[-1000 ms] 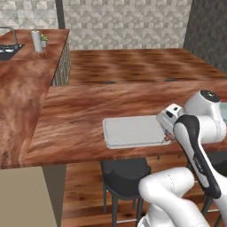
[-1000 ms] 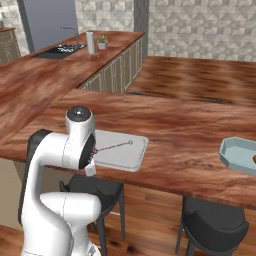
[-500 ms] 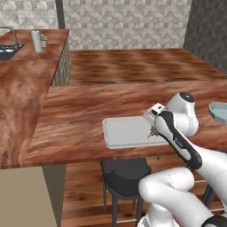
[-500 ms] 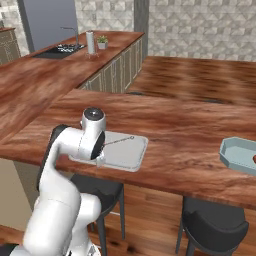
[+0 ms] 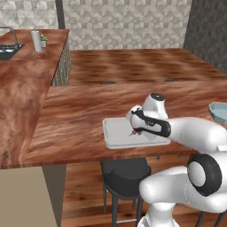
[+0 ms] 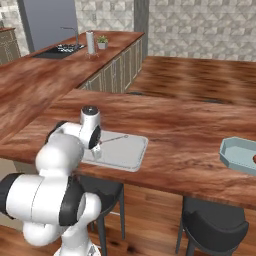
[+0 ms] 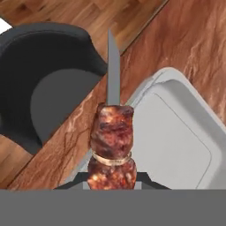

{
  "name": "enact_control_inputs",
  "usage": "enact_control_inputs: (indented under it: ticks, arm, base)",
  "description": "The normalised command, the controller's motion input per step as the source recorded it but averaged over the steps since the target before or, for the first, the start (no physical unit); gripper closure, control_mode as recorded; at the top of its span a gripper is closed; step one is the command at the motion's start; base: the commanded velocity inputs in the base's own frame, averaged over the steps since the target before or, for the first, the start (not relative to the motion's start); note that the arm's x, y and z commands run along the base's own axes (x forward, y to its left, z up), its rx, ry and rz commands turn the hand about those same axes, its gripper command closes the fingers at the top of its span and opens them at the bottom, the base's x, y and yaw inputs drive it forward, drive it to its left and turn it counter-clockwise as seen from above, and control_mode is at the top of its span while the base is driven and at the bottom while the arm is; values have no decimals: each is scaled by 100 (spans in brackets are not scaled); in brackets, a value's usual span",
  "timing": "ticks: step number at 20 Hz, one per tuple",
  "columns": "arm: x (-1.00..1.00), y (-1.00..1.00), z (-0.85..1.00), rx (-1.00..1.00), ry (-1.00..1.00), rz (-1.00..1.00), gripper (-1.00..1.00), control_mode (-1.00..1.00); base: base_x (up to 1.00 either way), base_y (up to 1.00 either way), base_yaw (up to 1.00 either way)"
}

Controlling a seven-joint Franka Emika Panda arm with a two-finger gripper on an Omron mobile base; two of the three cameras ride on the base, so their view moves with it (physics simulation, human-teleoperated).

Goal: Place the cold items (squash and mushroom) from the fridge in one tupperware on the dining counter. Place the warm items (kebab skewer and hot dog) in the stove area in another tupperware.

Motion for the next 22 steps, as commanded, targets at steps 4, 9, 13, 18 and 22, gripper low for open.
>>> enact_control_inputs:
  ticks: [4, 9, 13, 18, 22]
  arm:
    - [100, 20, -38, -10, 21, 0, 100, -100]
    - [100, 0, -44, -3, 21, 0, 100, -100]
    - [87, 0, -56, -1, 15, 0, 100, -100]
    - [24, 0, -58, 0, 2, -15, 100, -100]
    - [12, 0, -41, 0, 0, -21, -100, -100]
  base:
    - [0, 0, 0]
    - [0, 0, 0]
    - [0, 0, 0]
    - [0, 0, 0]
    - [0, 0, 0]
